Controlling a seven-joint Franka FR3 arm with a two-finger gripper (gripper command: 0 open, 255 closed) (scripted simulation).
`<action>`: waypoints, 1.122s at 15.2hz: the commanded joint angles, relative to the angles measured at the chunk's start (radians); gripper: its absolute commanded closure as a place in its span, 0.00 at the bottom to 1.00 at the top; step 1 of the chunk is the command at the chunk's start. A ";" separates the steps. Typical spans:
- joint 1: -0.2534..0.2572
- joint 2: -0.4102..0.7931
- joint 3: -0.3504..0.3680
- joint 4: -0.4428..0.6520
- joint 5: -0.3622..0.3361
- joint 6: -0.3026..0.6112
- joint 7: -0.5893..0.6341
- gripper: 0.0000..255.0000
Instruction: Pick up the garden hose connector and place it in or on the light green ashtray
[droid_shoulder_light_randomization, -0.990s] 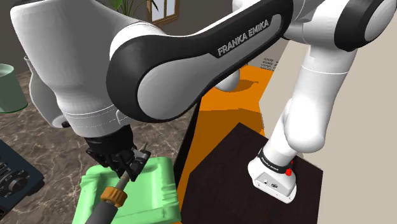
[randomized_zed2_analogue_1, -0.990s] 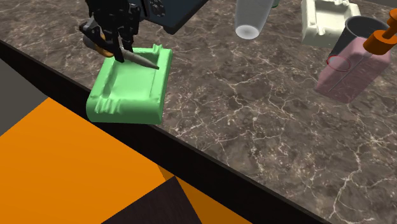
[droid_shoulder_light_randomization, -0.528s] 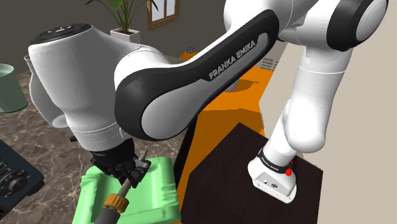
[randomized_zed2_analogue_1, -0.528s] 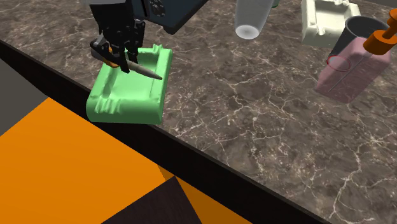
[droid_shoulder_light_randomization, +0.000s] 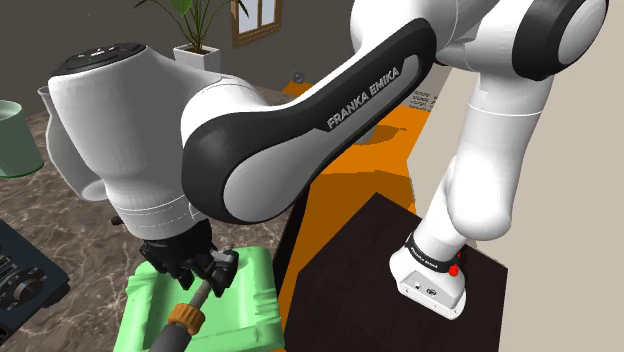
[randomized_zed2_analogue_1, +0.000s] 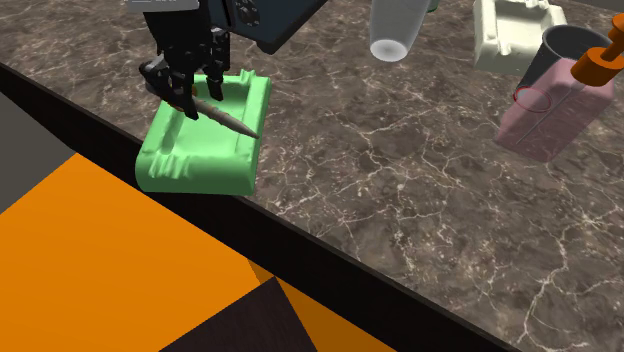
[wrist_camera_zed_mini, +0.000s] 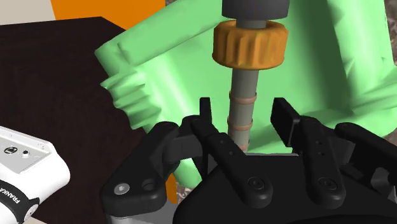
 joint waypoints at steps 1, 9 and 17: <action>0.000 0.000 0.000 0.000 0.000 0.000 0.000 0.00; -0.007 -0.029 0.009 0.101 0.026 -0.121 -0.018 0.00; -0.007 -0.029 0.009 0.100 0.026 -0.121 -0.018 0.00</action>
